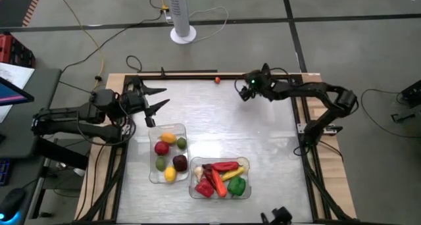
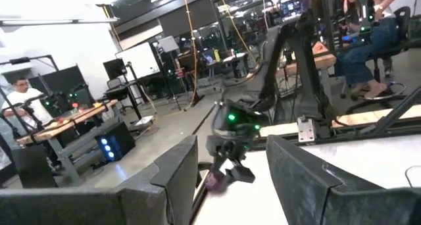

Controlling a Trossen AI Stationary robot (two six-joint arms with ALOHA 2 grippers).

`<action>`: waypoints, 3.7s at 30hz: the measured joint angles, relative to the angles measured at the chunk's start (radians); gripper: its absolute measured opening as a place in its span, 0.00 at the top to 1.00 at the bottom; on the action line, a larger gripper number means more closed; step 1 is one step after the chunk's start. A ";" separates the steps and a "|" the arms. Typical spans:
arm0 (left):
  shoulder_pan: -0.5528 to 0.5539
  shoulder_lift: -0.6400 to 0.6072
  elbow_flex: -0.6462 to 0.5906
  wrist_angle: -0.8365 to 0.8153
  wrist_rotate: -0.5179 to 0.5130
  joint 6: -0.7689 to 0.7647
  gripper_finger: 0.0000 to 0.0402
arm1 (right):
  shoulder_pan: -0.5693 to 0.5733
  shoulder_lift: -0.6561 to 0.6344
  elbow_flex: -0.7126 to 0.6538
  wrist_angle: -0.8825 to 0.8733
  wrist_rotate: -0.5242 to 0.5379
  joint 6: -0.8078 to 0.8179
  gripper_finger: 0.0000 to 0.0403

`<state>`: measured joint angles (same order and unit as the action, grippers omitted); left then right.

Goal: Sort produce into baskets
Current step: Put the purple plum into the right transparent bin, then put the orange tomato into the left transparent bin

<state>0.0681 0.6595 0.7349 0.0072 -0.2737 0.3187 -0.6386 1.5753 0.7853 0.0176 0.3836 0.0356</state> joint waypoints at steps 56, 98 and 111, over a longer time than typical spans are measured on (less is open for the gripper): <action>0.000 0.015 0.000 0.002 -0.026 -0.009 0.58 | 0.556 -0.204 0.000 0.012 -0.529 0.260 0.18; 0.000 0.015 0.000 0.020 -0.022 -0.008 0.58 | 0.445 -0.076 -0.110 0.284 -0.077 -0.003 0.06; 0.013 0.031 0.001 0.038 -0.037 0.038 0.58 | 0.212 0.240 -0.101 0.750 -0.134 0.121 0.07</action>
<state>0.0812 0.6903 0.7357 0.0455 -0.3106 0.3572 -0.4265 1.8151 0.6842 0.7676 0.2491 0.1568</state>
